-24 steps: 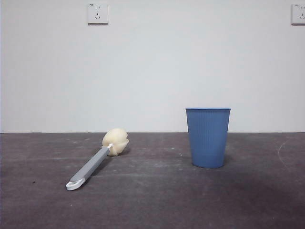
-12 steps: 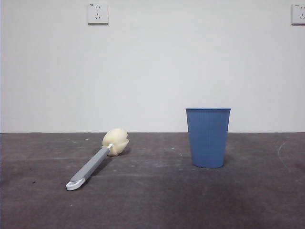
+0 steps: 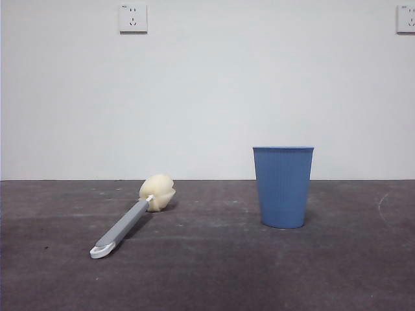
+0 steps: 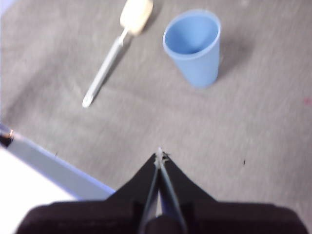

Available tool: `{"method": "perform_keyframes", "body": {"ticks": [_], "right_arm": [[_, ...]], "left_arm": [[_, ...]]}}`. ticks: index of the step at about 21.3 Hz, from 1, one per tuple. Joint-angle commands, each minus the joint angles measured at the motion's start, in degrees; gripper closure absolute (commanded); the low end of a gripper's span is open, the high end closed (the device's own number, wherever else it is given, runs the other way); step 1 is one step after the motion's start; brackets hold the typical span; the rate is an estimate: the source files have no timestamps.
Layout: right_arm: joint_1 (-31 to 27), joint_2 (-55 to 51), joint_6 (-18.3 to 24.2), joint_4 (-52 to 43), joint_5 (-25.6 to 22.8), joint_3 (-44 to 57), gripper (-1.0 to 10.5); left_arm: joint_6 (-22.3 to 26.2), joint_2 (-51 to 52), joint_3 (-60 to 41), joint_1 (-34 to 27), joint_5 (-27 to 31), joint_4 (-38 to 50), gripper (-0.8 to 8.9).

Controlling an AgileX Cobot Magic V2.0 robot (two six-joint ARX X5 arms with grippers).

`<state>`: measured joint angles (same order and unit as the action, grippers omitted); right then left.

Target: Pick up the cup brush,pick up the cup,insert the brush into the cup,clean the cup,put the cup brush back,put the cup back to the fixed position on the table

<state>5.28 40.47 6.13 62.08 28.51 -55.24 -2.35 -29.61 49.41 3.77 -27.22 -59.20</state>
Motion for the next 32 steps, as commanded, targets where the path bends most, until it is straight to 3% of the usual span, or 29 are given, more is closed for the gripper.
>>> {"method": "perform_keyframes", "body": {"ticks": [1,9,10,12,13,14,21,27,32], "right_arm": [[0.1,0.3,1.4,1.0,0.1,-0.7,9.6],[0.1,0.4,0.7,0.1,0.1,-0.7,9.3],[0.1,0.4,0.6,0.1,0.1,-0.7,8.3],[0.1,0.4,-0.6,0.1,0.1,-0.7,5.1],[0.1,0.4,-1.0,0.0,0.0,-0.7,3.8],[0.1,0.4,-1.4,0.0,-0.1,-0.7,3.4],[0.1,0.4,-1.8,0.1,-0.1,-0.7,3.5],[0.1,1.8,-3.3,-0.3,-0.1,-0.7,3.5],[0.1,4.2,-3.3,-0.4,-0.1,-0.7,3.5]], "left_arm": [[4.7,-1.2,1.6,0.0,-0.2,-2.8,8.2],[5.6,-1.6,1.8,0.0,0.0,-4.6,7.78],[5.6,-1.7,1.8,0.0,0.0,-4.8,6.56],[5.6,-1.8,1.8,0.0,0.0,-5.1,2.94],[5.6,-1.8,1.8,0.0,0.0,-5.2,2.43],[5.6,-1.8,1.8,0.0,0.0,-5.5,2.44],[5.5,-1.8,1.8,0.0,4.6,-9.7,2.44],[5.1,-6.0,2.3,1.0,3.5,-7.6,2.48],[1.4,-14.6,6.3,4.4,3.4,1.6,2.48]]}}
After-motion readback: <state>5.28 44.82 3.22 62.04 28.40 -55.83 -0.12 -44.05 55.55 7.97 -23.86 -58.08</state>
